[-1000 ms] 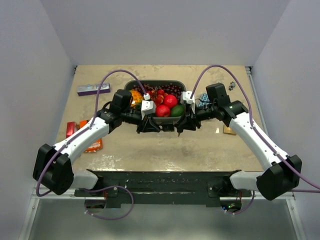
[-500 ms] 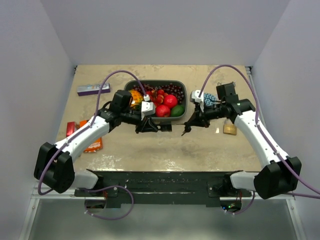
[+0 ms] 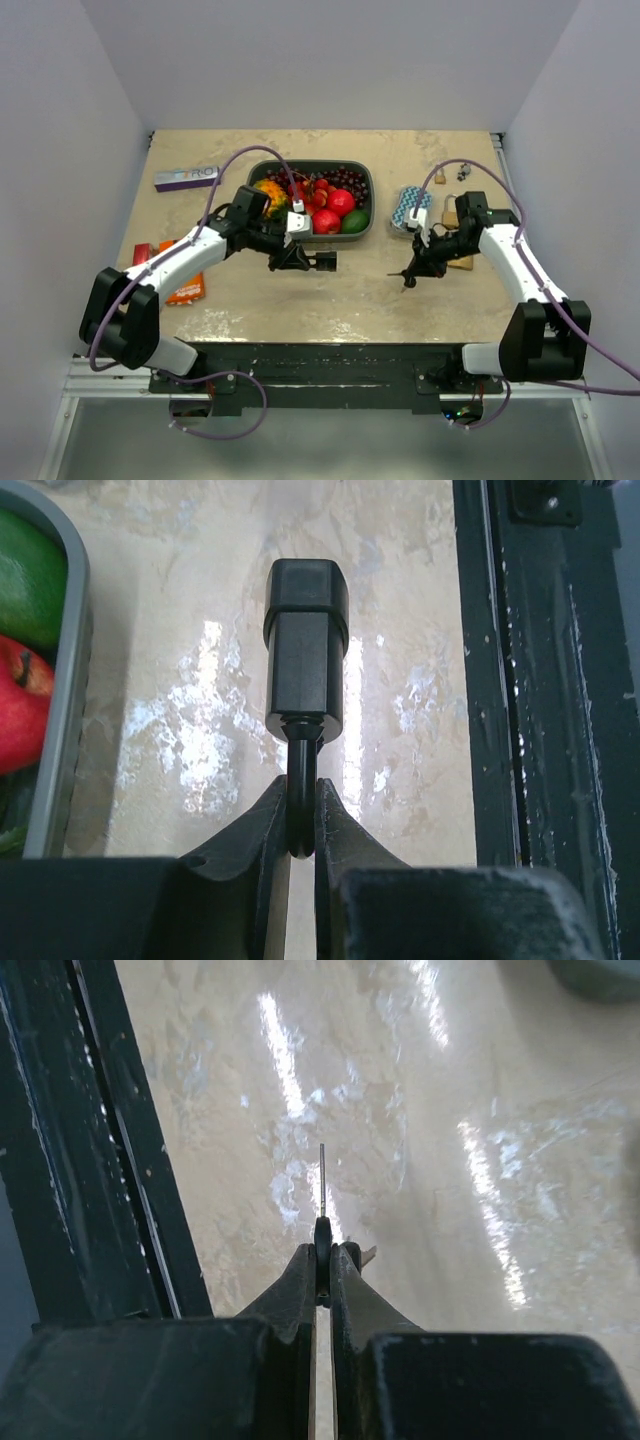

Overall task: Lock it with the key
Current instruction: Place the key at the center of the board.

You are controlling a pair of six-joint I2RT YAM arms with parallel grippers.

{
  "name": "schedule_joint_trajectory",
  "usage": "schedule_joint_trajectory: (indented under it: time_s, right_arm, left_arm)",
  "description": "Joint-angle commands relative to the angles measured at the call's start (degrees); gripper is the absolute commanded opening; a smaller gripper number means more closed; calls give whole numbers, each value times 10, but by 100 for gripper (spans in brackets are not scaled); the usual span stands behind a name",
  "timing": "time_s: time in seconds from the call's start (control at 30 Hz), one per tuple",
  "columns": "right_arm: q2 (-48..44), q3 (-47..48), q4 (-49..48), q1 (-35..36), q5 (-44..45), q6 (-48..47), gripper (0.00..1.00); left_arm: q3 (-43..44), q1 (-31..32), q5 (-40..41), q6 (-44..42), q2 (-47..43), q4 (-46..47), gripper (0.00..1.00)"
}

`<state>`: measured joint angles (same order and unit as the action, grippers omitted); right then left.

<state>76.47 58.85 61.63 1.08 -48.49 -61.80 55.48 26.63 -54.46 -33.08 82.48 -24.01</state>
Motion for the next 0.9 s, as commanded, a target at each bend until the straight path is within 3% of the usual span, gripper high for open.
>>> schedule_joint_trajectory:
  time_s: [0.0, 0.2, 0.43, 0.53, 0.57, 0.7, 0.73, 0.8, 0.87]
  right_arm:
    - [-8, -48, -62, 25, 30, 10, 0]
    - [7, -102, -195, 55, 83, 92, 0]
    - [45, -90, -227, 53, 141, 81, 0]
    - [52, -85, -231, 45, 144, 73, 32]
    - [52, -83, -232, 40, 143, 73, 52]
    - [34, -78, -230, 31, 134, 66, 66]
    - [14, -74, -227, 31, 128, 59, 68]
    - [-18, -75, -229, 32, 103, 51, 81]
    - [-68, -81, -237, 53, 85, 55, 84]
  left_arm:
    - [2, -3, -14, -59, 4, 0, 0]
    - [2, 3, -7, -55, 16, -2, 0]
    - [2, 31, 6, -42, 31, 9, 0]
    - [5, 38, 7, -30, 42, 20, 0]
    - [10, 40, 6, -23, 45, 22, 0]
    - [36, 47, 1, 7, 72, 18, 0]
    - [44, 48, -3, 15, 85, 14, 0]
    - [73, 59, 1, 59, 99, 7, 0]
    - [116, 67, -1, 87, 129, -15, 0]
